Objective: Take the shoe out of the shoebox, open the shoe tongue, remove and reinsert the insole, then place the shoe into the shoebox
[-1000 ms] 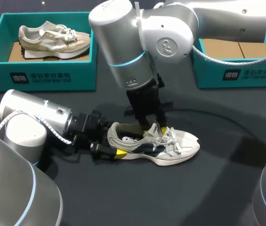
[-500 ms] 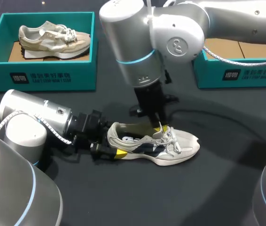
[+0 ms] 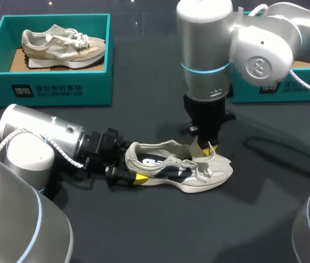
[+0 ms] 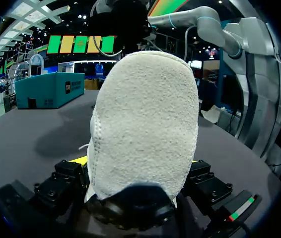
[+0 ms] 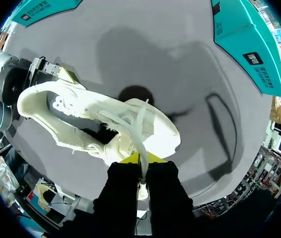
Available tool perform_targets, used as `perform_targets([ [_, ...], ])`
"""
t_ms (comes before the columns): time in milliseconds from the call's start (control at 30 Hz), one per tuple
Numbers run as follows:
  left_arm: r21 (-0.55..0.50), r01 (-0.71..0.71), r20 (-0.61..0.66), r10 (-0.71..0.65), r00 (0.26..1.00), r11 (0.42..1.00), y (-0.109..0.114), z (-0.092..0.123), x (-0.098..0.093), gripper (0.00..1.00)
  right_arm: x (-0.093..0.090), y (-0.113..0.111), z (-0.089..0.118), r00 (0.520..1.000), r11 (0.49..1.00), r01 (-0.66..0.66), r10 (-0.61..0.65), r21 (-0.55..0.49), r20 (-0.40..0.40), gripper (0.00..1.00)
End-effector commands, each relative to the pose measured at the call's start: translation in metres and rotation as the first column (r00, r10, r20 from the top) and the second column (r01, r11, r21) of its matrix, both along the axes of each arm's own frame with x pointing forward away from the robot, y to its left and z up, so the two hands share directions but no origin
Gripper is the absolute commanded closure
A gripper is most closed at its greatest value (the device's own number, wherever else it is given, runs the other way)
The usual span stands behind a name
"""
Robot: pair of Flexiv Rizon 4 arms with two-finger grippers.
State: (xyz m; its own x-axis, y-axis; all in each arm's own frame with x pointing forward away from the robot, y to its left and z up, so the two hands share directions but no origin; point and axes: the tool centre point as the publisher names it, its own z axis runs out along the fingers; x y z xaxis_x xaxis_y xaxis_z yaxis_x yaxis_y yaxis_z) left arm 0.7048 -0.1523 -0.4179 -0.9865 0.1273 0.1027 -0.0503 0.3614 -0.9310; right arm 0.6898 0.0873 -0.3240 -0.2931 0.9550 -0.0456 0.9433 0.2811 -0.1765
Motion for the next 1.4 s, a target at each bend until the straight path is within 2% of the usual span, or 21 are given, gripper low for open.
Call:
perform_targets([
  [33,0.001,0.001,0.0,-0.001,1.0,1.0,-0.001,-0.001,0.0,1.0,-0.002,-0.011,0.001,1.0,0.994,0.018,-0.017,0.106,-0.011,1.0],
  [133,0.001,0.001,0.0,-0.001,1.0,1.0,-0.001,-0.001,0.0,1.0,-0.002,-0.013,-0.001,0.999,0.994,0.033,-0.031,0.104,-0.023,1.0],
  [400,0.001,0.001,0.0,-0.001,1.0,1.0,-0.001,-0.001,0.0,1.0,-0.003,-0.038,-0.015,0.999,0.978,0.039,-0.033,0.207,-0.036,1.0],
  [700,0.001,0.001,0.0,-0.001,1.0,1.0,-0.001,-0.001,0.0,1.0,-0.004,-0.053,-0.033,0.995,0.964,0.083,-0.066,0.253,-0.073,1.0],
  [967,0.001,0.001,0.0,-0.001,1.0,1.0,-0.001,-0.001,0.0,1.0,-0.006,-0.062,-0.04,0.99,0.963,0.122,-0.1,0.242,-0.102,1.0],
  [1000,0.001,0.001,0.0,-0.001,1.0,1.0,-0.001,-0.001,0.0,1.0,-0.007,-0.062,-0.04,0.989,0.963,0.124,-0.102,0.241,-0.103,0.97],
  [1067,0.001,0.001,0.0,-0.001,1.0,1.0,-0.001,-0.001,0.0,1.0,-0.007,-0.063,-0.04,0.988,0.963,0.132,-0.109,0.236,-0.107,0.85],
  [1167,0.001,0.001,0.0,-0.001,1.0,1.0,-0.001,-0.001,0.0,1.0,-0.006,-0.061,-0.04,0.988,0.964,0.134,-0.111,0.231,-0.108,0.55],
  [1200,0.001,0.001,0.0,-0.001,1.0,1.0,-0.001,-0.001,0.0,1.0,-0.006,-0.061,-0.04,0.988,0.964,0.134,-0.112,0.229,-0.108,0.49],
  [1233,0.001,0.001,0.0,-0.001,1.0,1.0,-0.001,-0.001,0.0,1.0,-0.006,-0.06,-0.04,0.988,0.964,0.134,-0.112,0.228,-0.108,0.33],
  [1267,0.001,0.001,0.0,-0.001,1.0,1.0,-0.001,-0.001,0.0,1.0,-0.006,-0.059,-0.04,0.988,0.965,0.133,-0.111,0.227,-0.107,0.27],
  [1400,0.001,0.001,0.0,-0.001,1.0,1.0,-0.001,-0.001,0.0,1.0,-0.005,-0.057,-0.038,0.988,0.968,0.131,-0.111,0.216,-0.105,0.22],
])
